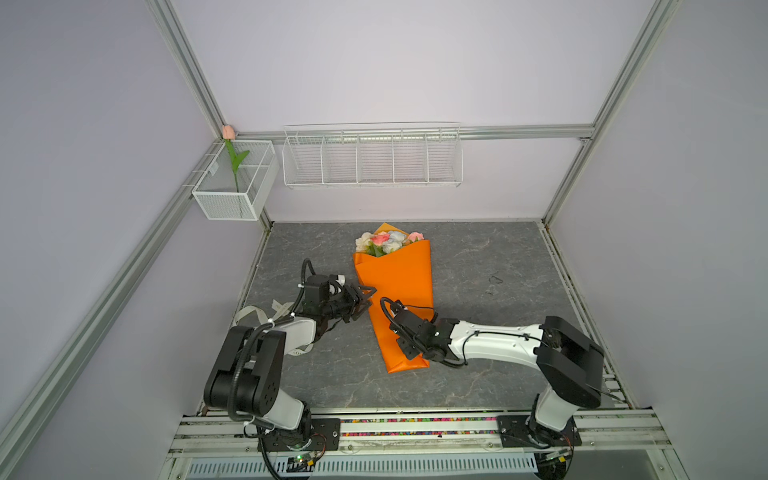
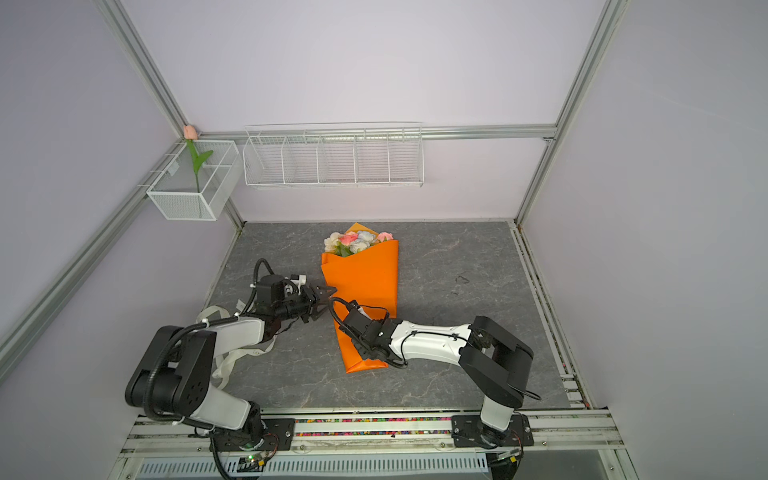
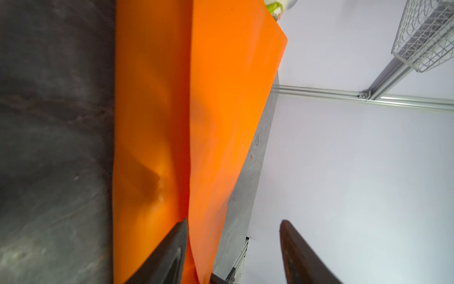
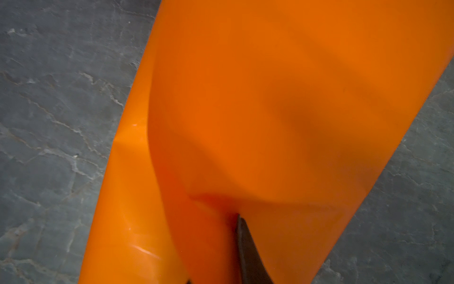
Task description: Tie the bouquet of fake flowers
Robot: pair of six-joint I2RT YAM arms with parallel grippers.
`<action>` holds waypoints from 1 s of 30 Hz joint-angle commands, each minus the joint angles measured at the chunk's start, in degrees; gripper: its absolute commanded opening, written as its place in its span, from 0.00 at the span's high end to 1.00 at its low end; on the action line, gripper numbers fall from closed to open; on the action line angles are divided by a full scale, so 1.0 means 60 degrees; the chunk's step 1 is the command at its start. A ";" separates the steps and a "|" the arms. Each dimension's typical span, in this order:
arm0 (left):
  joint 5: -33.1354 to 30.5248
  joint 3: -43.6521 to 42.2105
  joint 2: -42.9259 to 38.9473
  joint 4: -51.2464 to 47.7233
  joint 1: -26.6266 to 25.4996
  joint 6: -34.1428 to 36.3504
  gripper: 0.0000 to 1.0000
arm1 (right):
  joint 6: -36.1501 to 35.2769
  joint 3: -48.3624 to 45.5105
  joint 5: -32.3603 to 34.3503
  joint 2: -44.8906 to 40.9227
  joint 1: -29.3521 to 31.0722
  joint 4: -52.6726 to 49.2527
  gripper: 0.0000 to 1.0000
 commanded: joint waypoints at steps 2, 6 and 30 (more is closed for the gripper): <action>0.0632 0.0093 0.1281 0.2939 0.0042 -0.1389 0.47 | 0.0380 0.0320 -0.0083 0.0161 -0.0073 -0.0167 0.85; 0.0722 -0.0038 0.2001 0.4666 0.0027 -0.2172 0.50 | 0.0526 0.0406 -0.0105 0.0283 -0.0125 -0.0183 0.85; -0.0511 0.0439 0.0715 -0.0945 -0.0093 0.0360 0.43 | 0.0863 0.0656 -0.0237 0.0489 -0.0186 -0.0199 0.86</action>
